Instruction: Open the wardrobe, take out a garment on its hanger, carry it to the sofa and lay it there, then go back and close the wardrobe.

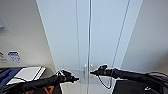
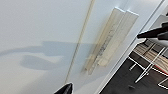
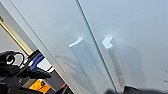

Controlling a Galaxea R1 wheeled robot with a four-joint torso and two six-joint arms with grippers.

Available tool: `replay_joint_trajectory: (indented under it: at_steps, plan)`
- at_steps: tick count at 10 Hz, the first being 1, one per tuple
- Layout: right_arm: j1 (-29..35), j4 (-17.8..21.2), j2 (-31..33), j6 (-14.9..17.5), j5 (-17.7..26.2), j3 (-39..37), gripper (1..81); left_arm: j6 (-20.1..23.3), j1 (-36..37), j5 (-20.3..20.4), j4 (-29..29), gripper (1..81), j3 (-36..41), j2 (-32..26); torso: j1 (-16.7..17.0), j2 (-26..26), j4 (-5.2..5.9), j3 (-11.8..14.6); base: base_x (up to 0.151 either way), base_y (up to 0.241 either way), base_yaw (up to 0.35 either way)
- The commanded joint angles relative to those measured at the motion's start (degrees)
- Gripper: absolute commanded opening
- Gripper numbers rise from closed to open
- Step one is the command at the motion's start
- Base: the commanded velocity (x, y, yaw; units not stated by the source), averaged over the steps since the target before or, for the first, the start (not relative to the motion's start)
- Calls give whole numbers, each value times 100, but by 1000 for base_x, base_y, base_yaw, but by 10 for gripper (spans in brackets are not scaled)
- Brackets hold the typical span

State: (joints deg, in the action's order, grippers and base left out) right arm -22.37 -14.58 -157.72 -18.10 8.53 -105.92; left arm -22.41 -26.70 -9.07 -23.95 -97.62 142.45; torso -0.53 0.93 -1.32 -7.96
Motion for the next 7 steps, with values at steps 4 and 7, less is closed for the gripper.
replay_joint_trajectory:
  at_steps: [4,7]
  plan:
    - [1212,61,-280,-18,-10,-709,811,8,1004,-25,14,811,-600,689,-2,-2,0,0,0,0,0]
    - [1221,43,-403,-18,-10,-920,811,8,1030,-51,5,811,-1242,1111,-2,-2,0,0,0,0,0]
